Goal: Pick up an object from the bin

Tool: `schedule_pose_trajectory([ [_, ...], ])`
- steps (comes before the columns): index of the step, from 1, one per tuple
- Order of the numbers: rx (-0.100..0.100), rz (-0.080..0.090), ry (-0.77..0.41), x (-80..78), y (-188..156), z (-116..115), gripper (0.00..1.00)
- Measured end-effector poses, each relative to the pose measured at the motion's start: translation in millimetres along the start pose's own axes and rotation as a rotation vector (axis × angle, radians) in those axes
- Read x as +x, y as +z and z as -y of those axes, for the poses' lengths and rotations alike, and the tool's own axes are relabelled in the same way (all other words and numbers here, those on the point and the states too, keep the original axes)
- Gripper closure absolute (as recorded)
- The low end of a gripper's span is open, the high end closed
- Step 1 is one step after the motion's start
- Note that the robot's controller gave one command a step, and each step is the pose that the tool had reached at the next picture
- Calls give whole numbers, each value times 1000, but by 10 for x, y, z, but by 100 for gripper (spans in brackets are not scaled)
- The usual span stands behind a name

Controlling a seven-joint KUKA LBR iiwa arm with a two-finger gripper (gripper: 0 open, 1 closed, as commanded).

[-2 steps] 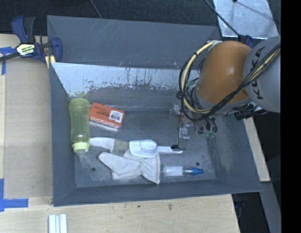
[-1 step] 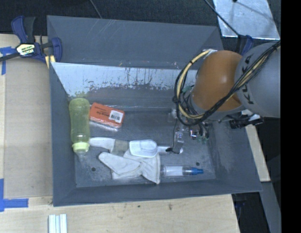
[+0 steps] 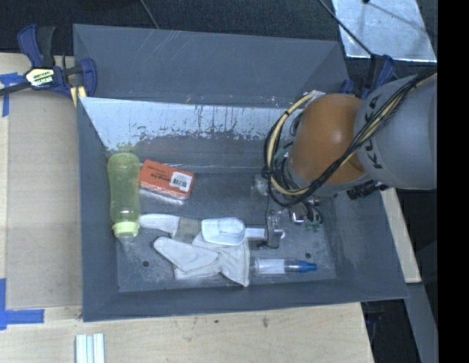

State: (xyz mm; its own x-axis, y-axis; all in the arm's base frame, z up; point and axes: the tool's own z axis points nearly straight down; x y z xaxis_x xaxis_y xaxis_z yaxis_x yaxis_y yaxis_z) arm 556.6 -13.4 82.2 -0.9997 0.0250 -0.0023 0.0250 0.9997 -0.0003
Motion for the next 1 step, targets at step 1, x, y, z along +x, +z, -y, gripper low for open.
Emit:
schedule_pose_trajectory([
  [1,-1,4,-104,-38,109,-477,100],
])
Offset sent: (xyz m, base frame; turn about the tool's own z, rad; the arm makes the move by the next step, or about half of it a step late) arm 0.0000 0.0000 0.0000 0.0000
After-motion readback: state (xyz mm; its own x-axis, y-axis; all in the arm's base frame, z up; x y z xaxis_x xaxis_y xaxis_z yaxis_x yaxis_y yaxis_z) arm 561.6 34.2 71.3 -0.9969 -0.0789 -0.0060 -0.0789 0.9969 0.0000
